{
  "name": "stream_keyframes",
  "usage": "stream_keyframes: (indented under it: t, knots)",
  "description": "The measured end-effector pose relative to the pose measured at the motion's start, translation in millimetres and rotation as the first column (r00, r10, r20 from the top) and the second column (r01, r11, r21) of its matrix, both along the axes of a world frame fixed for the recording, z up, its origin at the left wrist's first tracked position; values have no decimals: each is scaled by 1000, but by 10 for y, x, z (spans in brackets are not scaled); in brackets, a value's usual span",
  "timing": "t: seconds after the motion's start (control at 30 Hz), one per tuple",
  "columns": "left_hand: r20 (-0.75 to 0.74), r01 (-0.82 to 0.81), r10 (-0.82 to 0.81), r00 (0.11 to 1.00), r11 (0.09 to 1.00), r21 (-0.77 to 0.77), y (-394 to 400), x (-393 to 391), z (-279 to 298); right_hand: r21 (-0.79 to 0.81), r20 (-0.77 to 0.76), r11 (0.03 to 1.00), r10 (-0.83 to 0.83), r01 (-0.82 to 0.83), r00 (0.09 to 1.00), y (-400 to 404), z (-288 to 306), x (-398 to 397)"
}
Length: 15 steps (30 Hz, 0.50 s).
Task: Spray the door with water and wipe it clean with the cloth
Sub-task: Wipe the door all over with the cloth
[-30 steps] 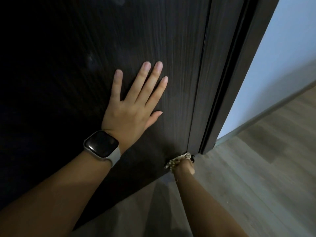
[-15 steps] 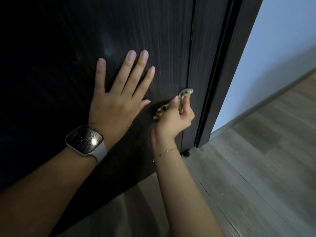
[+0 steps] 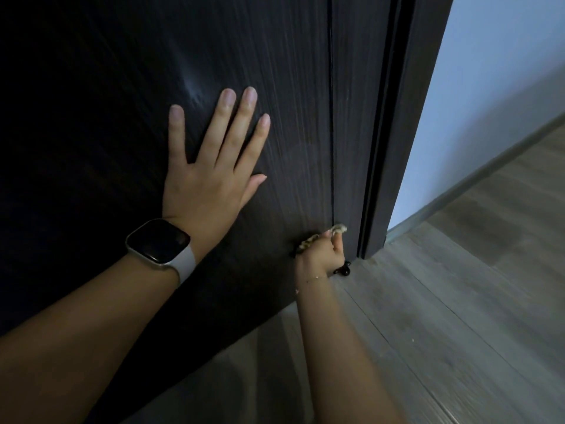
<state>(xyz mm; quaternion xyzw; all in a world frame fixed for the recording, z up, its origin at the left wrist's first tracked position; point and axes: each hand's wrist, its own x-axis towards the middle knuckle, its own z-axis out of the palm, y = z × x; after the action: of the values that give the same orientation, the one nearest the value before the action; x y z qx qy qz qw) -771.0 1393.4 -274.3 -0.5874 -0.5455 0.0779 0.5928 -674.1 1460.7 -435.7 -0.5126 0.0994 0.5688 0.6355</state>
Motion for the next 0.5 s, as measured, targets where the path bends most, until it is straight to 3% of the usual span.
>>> stream_keyframes:
  t: [0.1,0.2,0.3,0.4,0.5]
  knots:
    - [47,0,1,999,1000,-21,-12,13,2,229,96,973,-62,39,993,-37,483,-89]
    - [111,15,-8,994,998,-63,-49,41,20,427,210,904,-61,-35,976,-124,926,-197]
    - [165,31,-12,986,994,-109,-88,65,48,549,294,831,-97,-86,951,-192,997,-244]
    - [203,42,-14,979,990,-136,-109,69,80,443,296,894,-75,-67,952,-248,677,-270]
    - [180,34,-8,984,990,-140,-118,58,88,131,199,988,50,-77,979,-352,252,-280]
